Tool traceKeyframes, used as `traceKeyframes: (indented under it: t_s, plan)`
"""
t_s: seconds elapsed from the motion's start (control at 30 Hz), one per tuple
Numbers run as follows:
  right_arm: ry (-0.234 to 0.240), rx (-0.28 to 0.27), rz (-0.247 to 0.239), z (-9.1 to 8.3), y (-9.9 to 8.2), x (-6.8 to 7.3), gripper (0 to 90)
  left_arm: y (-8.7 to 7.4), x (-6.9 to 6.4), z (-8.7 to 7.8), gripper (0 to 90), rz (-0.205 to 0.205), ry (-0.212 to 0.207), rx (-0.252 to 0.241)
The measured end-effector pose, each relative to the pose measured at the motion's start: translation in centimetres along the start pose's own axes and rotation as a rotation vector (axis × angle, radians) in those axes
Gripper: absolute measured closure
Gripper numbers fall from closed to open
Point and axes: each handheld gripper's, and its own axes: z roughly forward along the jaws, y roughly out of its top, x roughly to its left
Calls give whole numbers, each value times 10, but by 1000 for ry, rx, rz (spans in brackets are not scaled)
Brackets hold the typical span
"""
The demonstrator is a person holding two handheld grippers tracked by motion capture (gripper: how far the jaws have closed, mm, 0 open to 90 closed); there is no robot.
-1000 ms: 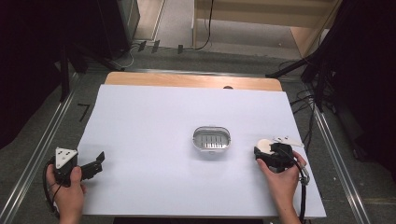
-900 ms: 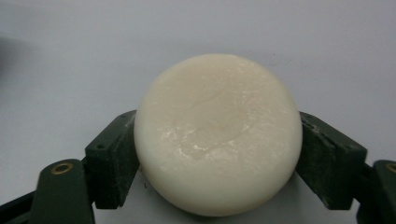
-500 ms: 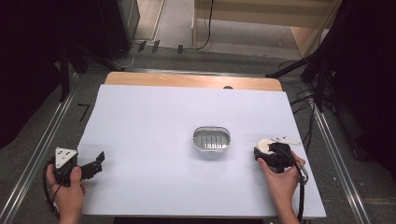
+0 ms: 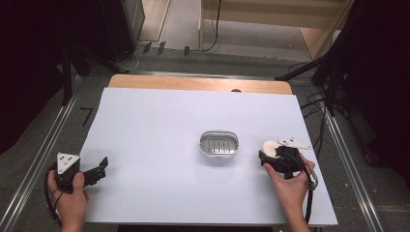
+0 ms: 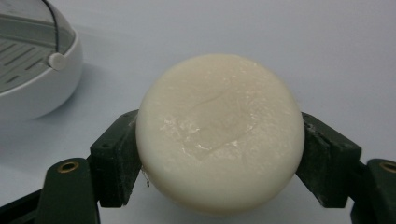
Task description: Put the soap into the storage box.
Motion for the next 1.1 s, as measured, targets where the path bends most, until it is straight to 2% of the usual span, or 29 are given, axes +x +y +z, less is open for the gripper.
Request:
traceKeyframes:
  t_s: [0.27, 0.57, 0.93, 1.1]
  plan:
    - [44, -12, -25, -3, 7, 14, 247, 0, 0, 0, 61, 3, 3, 4]
    - [69, -16, -41, -6, 16, 23, 247, 0, -1, 0, 61, 9, 15, 0]
    - [89, -13, -53, -4, 18, 33, 247, 0, -3, 1, 61, 23, 15, 7]
    - [92, -17, -56, -3, 20, 36, 247, 0, -3, 1, 61, 17, 30, 2]
